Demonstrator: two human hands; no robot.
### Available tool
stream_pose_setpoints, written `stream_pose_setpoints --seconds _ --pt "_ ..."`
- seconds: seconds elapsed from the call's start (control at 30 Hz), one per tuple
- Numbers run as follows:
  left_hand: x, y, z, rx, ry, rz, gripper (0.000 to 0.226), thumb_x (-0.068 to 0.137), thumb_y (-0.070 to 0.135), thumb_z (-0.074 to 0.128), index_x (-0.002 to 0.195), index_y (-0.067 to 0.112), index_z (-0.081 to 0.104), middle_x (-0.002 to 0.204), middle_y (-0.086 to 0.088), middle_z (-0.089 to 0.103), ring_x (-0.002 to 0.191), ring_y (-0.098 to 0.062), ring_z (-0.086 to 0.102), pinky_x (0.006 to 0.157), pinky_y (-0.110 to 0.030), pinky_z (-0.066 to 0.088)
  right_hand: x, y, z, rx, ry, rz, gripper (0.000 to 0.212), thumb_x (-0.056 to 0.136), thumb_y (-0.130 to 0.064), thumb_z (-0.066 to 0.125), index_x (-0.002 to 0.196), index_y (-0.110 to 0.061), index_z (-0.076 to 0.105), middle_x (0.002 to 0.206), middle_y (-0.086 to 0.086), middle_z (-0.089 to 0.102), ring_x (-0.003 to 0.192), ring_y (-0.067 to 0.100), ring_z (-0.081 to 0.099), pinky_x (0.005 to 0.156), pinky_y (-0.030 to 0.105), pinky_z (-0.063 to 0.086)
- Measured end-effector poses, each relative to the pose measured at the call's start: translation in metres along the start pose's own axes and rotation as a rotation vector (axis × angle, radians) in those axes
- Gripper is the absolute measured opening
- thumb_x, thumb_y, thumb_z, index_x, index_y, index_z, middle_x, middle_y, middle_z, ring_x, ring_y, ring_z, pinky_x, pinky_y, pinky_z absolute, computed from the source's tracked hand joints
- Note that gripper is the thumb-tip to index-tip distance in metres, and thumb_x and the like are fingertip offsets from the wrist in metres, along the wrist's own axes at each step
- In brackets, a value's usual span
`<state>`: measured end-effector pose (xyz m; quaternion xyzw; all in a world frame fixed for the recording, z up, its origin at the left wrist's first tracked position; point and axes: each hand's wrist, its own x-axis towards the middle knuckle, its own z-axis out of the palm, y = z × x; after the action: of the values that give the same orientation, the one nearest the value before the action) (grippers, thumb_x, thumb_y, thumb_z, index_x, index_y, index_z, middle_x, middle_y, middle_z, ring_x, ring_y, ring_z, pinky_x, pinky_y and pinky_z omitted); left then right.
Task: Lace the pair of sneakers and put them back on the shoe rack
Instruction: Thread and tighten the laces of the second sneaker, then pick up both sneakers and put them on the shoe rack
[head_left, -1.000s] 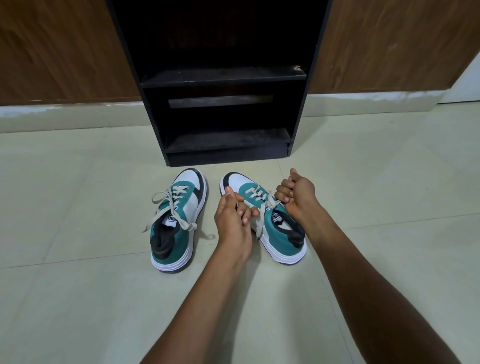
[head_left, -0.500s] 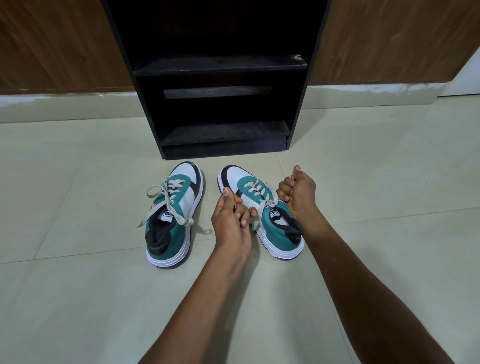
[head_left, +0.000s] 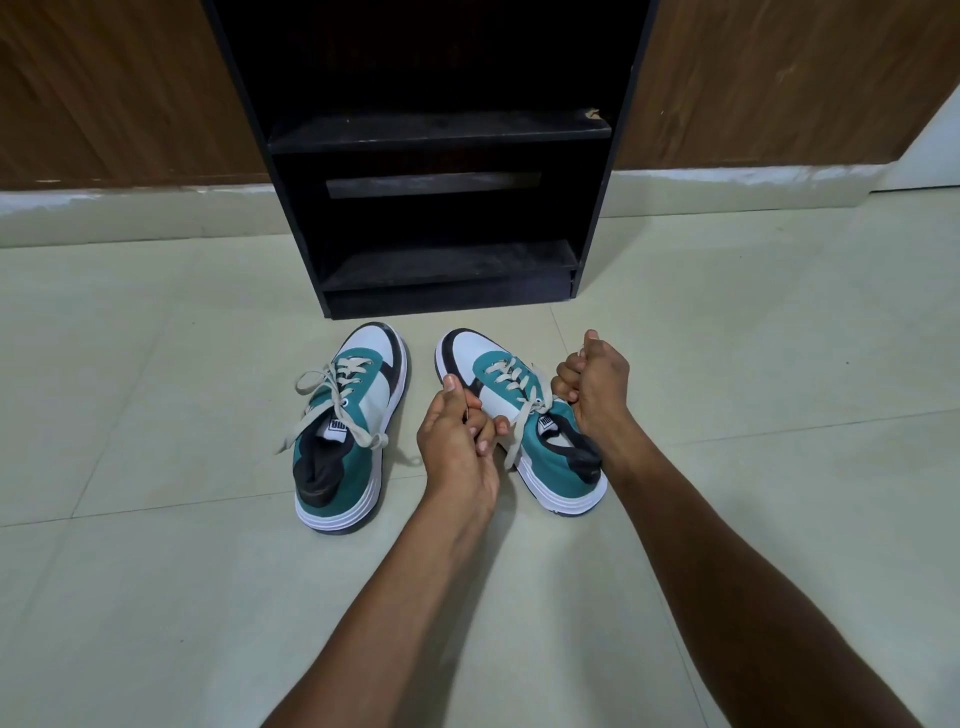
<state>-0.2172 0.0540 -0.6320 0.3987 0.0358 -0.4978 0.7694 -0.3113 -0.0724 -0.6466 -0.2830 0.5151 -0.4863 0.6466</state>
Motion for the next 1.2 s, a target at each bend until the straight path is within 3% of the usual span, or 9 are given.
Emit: stream_pose_setpoints --seconds 0.4,0.5,0.57,0.7,0.8,0.9,0.97,1.03,1.2 --pt "0.006 0.002 0.000 0.119 -0.012 0.031 0.035 0.106 0.029 0.050 0.080 0.007 0.055 0.046 0.000 0.033 0.037 -0.010 0.030 0.049 -0.026 0.051 -0.005 -0.003 -0.003 0.012 -0.061 -0.023 0.040 0.107 -0.022 0.045 0.069 -0.014 0.039 0.046 -0.003 0.035 0.034 0.008 0.027 0.036 0.019 0.025" --pt "0.009 0.011 -0.006 0.246 -0.072 0.054 0.022 0.104 0.021 0.054 0.088 0.007 0.061 0.052 -0.001 0.042 0.044 -0.010 0.042 0.067 -0.036 0.063 -0.010 -0.009 -0.008 -0.077 -0.103 -0.093 0.038 0.103 -0.019 0.051 0.066 -0.013 0.042 0.055 0.006 0.045 0.039 0.015 0.037 0.044 0.025 0.038" --pt "0.009 0.019 -0.016 0.372 -0.104 0.086 0.013 0.101 0.018 0.058 0.092 0.011 0.064 0.059 -0.001 0.055 0.054 -0.013 0.053 0.075 -0.037 0.061 -0.015 -0.011 -0.014 -0.215 -0.124 -0.177 0.030 0.098 -0.018 0.057 0.070 -0.008 0.054 0.066 0.009 0.060 0.054 0.019 0.052 0.060 0.034 0.051" --pt "0.004 0.026 -0.035 0.927 -0.179 0.492 0.006 0.098 0.018 0.064 0.094 0.022 0.066 0.090 0.006 0.070 0.084 -0.008 0.064 0.077 -0.023 0.052 -0.031 -0.009 -0.031 -0.635 -0.251 -0.424 0.027 0.085 -0.030 0.071 0.080 -0.004 0.063 0.096 0.001 0.071 0.085 0.012 0.063 0.077 0.029 0.056" --pt "-0.003 0.033 -0.042 1.346 -0.248 0.881 0.002 0.096 0.022 0.064 0.098 0.022 0.064 0.101 0.007 0.065 0.101 -0.014 0.056 0.083 -0.030 0.047 -0.039 -0.010 -0.042 -1.000 -0.348 -0.649 0.026 0.074 -0.026 0.083 0.069 -0.014 0.061 0.104 -0.004 0.060 0.100 0.004 0.060 0.078 0.019 0.051" --pt "-0.009 0.049 -0.043 1.733 -0.048 1.179 0.010 0.091 0.031 0.064 0.090 0.021 0.065 0.101 0.000 0.065 0.103 -0.030 0.049 0.085 -0.042 0.039 -0.048 -0.015 -0.055 -1.224 -0.423 -0.675 0.028 0.066 -0.042 0.083 0.066 -0.021 0.063 0.115 -0.006 0.055 0.112 0.011 0.053 0.089 0.029 0.048" --pt "-0.011 0.062 -0.045 1.984 0.187 1.100 0.022 0.088 0.043 0.064 0.088 0.021 0.067 0.106 -0.006 0.065 0.105 -0.036 0.047 0.084 -0.046 0.034 -0.055 -0.018 -0.060 -1.328 -0.434 -0.606 0.037 0.058 -0.059 0.080 0.066 -0.026 0.065 0.112 -0.007 0.055 0.107 0.012 0.054 0.085 0.032 0.050" --pt "-0.012 0.075 -0.050 2.168 0.333 0.840 0.037 0.088 0.053 0.061 0.099 0.019 0.068 0.119 -0.011 0.058 0.111 -0.038 0.043 0.088 -0.050 0.037 -0.062 -0.020 -0.059 -1.478 -0.473 -0.494 0.051 0.051 -0.073 0.075 0.072 -0.028 0.066 0.101 -0.007 0.053 0.093 0.013 0.056 0.076 0.032 0.050" --pt "-0.011 0.091 -0.064 2.123 0.234 0.543 0.039 0.087 0.038 0.067 0.114 0.012 0.059 0.129 -0.012 0.043 0.117 -0.038 0.032 0.082 -0.048 0.045 -0.077 -0.021 -0.033 -1.783 -0.520 -0.397 0.046 0.063 -0.061 0.080 0.085 -0.025 0.061 0.099 -0.001 0.053 0.086 0.020 0.055 0.065 0.029 0.041"
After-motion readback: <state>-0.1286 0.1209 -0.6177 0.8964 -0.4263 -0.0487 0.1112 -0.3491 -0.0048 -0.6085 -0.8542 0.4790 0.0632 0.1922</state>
